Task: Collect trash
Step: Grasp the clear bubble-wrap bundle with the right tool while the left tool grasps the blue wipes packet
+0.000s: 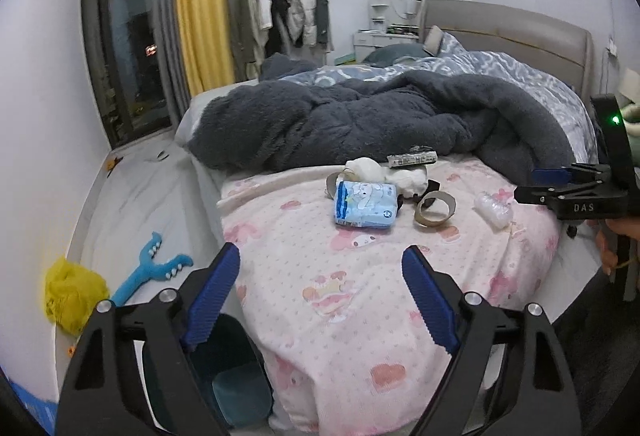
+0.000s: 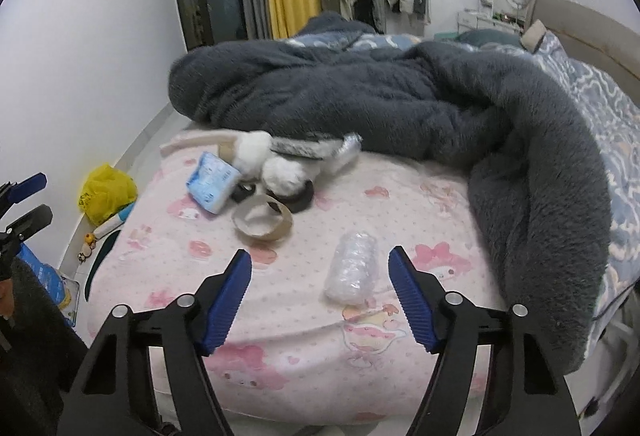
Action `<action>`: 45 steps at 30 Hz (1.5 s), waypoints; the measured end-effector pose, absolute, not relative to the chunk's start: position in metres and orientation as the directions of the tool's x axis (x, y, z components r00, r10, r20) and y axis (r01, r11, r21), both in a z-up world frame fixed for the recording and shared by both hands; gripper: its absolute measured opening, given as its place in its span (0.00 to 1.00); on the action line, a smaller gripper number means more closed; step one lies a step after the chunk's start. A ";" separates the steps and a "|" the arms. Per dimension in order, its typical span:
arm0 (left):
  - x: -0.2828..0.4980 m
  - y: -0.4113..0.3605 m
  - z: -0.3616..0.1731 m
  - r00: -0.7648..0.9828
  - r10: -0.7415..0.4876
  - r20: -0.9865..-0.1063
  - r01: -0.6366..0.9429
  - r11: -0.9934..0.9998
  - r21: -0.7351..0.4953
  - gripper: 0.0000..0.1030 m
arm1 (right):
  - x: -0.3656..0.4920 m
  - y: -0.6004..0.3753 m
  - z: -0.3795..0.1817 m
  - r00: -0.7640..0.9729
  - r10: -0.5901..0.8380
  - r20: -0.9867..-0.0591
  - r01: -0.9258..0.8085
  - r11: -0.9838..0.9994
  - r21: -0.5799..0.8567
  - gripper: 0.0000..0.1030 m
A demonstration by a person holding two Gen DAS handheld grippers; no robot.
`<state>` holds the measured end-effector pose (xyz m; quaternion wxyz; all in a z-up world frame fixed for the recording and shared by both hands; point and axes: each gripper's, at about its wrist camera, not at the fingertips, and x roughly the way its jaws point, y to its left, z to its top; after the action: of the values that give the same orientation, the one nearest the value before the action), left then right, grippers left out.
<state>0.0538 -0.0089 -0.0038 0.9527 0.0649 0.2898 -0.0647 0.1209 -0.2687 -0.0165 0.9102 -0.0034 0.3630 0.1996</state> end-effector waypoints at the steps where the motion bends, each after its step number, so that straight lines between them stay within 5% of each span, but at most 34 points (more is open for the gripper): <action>1: 0.058 -0.009 -0.007 0.820 -0.095 -0.565 0.174 0.981 0.087 0.82 | 0.124 -0.269 -0.020 0.651 0.360 -0.668 -0.362 0.921 0.144 0.65; 10: 0.101 -0.008 -0.037 0.764 -0.217 -0.608 0.308 0.950 0.047 0.75 | 0.149 -0.268 -0.046 0.602 0.346 -0.719 -0.348 0.925 0.154 0.53; 28: 0.160 -0.028 -0.073 0.686 -0.331 -0.648 0.415 0.909 -0.025 0.75 | 0.182 -0.263 -0.078 0.537 0.304 -0.787 -0.327 0.935 0.138 0.35; 45: 0.205 -0.049 -0.096 0.654 -0.338 -0.677 0.419 0.907 -0.047 0.83 | 0.188 -0.254 -0.053 0.597 0.400 -0.695 -0.376 0.905 0.198 0.34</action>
<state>0.2051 -0.0489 -0.0963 0.9077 0.0567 0.3598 -0.2085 0.1881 -0.2545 -0.0527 0.8936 0.0155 0.3927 0.2170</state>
